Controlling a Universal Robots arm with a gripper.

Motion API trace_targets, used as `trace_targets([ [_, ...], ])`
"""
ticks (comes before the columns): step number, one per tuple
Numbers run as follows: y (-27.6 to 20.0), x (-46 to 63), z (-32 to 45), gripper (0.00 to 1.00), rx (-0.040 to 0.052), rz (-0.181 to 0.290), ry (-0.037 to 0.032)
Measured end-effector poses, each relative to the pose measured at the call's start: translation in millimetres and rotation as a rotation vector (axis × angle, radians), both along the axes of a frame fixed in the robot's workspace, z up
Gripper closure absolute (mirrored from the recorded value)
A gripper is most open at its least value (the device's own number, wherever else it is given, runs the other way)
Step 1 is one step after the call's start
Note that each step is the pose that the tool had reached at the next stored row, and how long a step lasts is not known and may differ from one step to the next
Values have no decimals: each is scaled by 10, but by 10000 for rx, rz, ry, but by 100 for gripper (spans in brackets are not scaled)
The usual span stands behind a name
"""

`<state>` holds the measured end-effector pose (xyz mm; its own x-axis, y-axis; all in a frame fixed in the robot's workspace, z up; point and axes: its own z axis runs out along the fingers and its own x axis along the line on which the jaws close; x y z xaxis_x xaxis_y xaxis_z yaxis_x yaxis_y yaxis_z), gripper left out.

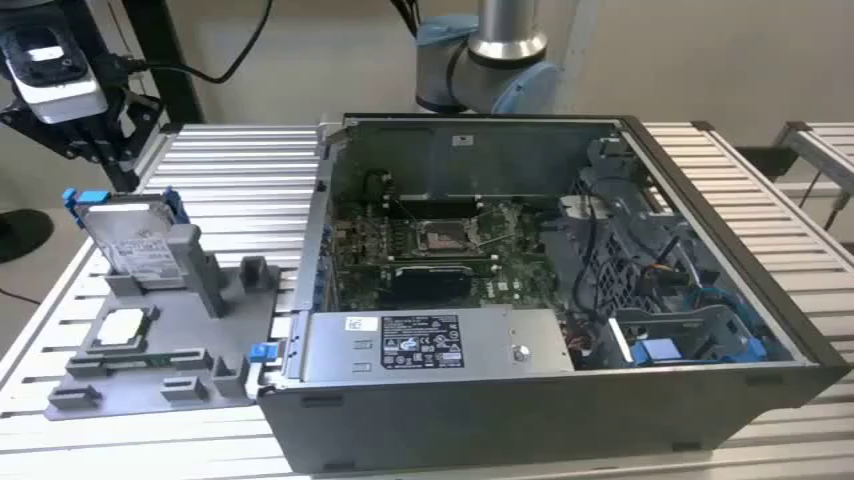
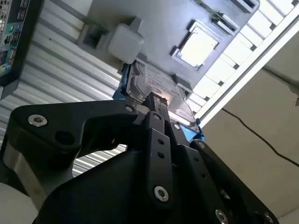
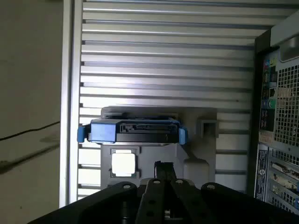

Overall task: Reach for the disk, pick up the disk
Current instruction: 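Reach for the disk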

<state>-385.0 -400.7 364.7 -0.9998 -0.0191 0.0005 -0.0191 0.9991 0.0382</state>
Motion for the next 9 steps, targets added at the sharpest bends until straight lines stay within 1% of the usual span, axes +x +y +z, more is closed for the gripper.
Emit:
trace_targets([
  [9, 0, 0, 0, 100, 0, 0, 0],
])
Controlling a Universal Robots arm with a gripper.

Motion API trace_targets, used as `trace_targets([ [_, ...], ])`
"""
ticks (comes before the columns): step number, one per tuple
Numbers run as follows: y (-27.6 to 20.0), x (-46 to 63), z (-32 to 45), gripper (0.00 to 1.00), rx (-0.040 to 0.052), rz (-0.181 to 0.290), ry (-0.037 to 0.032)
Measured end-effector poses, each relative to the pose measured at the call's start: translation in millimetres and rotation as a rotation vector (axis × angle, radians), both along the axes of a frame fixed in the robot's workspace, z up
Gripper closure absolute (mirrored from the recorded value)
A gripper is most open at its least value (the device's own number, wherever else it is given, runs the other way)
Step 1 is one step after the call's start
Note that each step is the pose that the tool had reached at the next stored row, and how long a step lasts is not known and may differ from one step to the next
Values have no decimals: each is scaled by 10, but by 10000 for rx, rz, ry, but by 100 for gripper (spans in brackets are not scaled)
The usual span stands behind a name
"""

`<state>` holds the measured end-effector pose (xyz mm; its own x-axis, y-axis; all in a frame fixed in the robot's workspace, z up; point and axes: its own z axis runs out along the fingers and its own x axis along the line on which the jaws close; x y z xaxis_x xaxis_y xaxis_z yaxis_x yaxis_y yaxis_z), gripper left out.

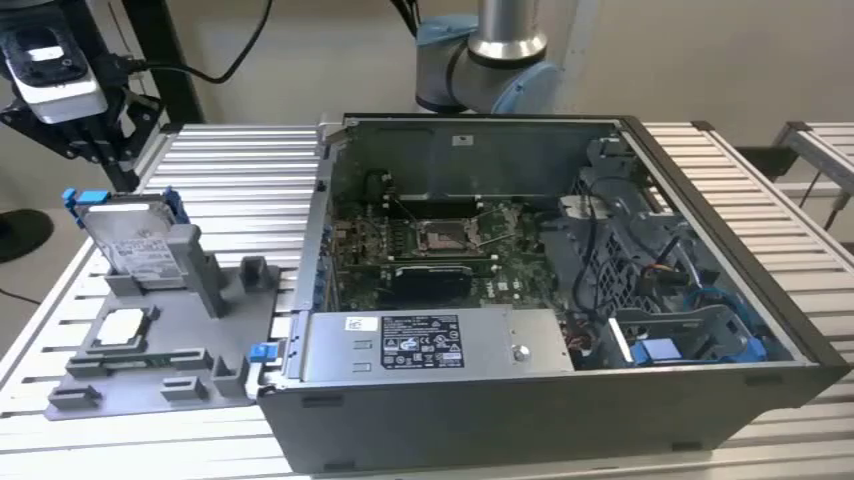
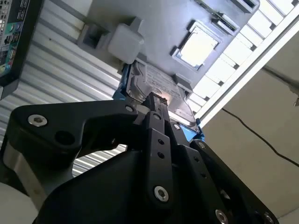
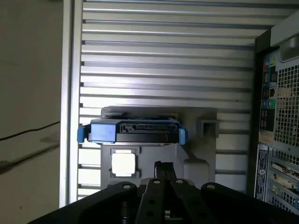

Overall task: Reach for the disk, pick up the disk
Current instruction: 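Reach for the disk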

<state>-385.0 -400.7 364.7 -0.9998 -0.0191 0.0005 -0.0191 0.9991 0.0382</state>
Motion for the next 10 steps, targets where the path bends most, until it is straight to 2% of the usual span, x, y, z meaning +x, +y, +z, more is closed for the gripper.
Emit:
trace_targets([
  [6, 10, -17, 0, 100, -1, -1, 1],
  [10, 37, -145, -1, 100, 0, 0, -1],
])
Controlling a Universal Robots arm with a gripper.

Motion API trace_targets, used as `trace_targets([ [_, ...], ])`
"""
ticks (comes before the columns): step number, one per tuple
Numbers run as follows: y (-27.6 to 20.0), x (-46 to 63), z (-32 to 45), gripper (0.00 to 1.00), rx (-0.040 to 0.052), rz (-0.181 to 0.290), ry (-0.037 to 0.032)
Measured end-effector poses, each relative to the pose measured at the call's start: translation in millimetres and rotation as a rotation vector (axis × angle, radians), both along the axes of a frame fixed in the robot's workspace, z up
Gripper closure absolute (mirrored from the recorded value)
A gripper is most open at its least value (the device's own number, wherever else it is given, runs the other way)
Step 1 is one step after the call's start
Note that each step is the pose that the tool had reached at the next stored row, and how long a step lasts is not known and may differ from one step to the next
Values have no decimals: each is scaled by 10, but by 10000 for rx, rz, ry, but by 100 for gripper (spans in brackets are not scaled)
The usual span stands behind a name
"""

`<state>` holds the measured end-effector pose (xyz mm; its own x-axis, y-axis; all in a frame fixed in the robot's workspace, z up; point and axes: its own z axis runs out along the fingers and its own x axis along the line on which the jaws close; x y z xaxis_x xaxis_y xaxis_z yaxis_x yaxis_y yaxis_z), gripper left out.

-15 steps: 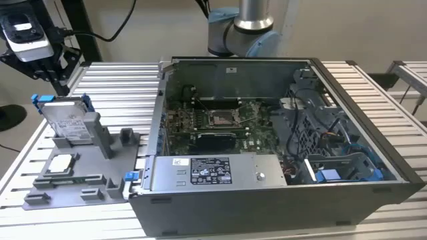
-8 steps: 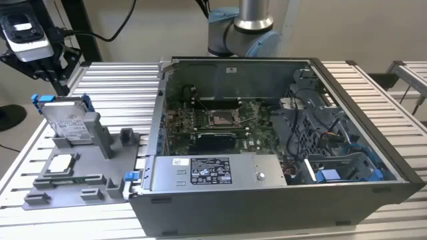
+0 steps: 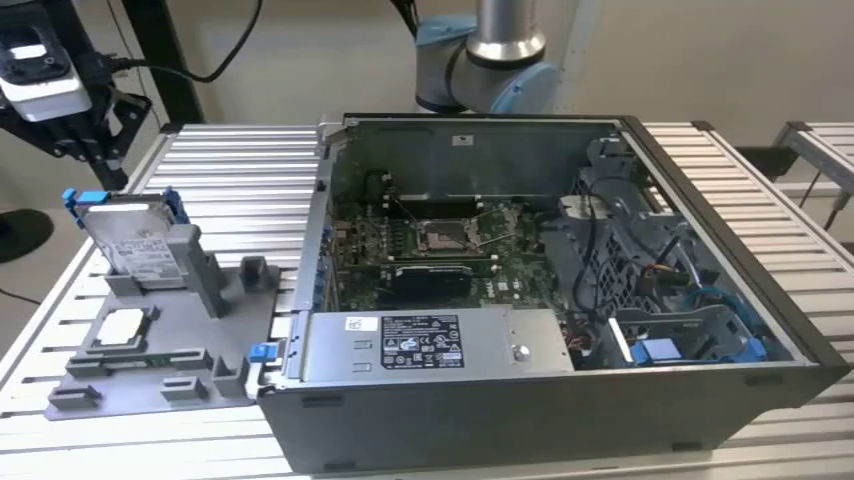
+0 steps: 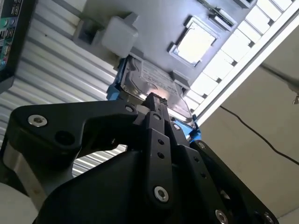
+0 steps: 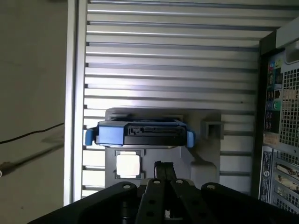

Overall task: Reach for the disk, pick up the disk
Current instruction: 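Reach for the disk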

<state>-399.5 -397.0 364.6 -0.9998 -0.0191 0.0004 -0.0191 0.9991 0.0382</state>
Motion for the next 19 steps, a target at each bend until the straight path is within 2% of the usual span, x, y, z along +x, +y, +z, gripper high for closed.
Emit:
trace_targets([
  [3, 34, -114, 0, 100, 0, 1, 1],
  [8, 170, -203, -2, 100, 0, 9, 0],
  [10, 209, -240, -4, 100, 0, 17, 0],
  [19, 216, -371, -9, 100, 0, 47, 1],
])
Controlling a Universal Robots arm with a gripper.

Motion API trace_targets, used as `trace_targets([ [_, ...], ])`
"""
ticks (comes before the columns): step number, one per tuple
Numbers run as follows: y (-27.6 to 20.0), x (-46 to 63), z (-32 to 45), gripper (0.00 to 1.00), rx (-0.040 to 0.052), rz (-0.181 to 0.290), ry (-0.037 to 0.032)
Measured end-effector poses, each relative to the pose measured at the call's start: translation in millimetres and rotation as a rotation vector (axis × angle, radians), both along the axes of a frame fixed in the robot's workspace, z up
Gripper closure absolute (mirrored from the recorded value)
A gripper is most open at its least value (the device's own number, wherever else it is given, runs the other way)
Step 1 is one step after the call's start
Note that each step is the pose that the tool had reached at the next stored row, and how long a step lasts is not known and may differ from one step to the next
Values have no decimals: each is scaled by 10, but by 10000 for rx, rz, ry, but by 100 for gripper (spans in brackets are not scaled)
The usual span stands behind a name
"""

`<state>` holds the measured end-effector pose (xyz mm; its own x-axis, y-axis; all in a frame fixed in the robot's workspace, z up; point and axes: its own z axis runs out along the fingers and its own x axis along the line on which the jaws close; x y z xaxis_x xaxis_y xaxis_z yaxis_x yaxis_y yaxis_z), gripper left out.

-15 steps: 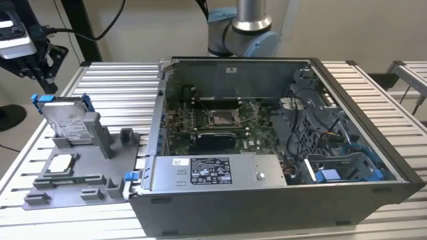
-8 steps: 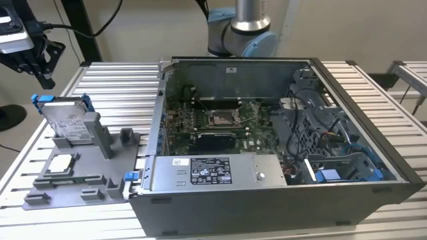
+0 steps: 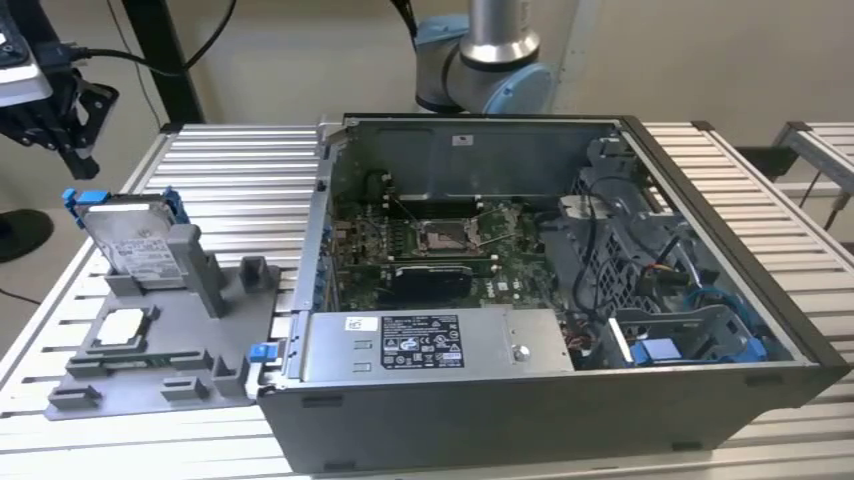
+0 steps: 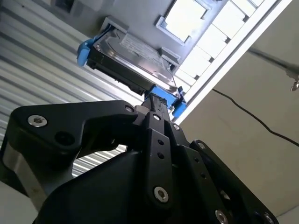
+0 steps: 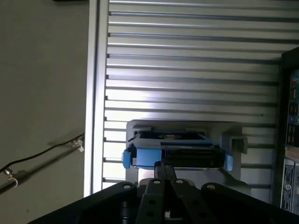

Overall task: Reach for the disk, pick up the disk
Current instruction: 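Reach for the disk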

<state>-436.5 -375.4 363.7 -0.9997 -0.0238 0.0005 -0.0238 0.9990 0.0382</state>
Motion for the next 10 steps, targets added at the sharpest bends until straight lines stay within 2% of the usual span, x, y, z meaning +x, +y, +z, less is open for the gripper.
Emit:
trace_targets([
  [6, 0, -70, -1, 100, 0, 18, 0],
  [10, 0, -71, -1, 100, 0, 19, 0],
])
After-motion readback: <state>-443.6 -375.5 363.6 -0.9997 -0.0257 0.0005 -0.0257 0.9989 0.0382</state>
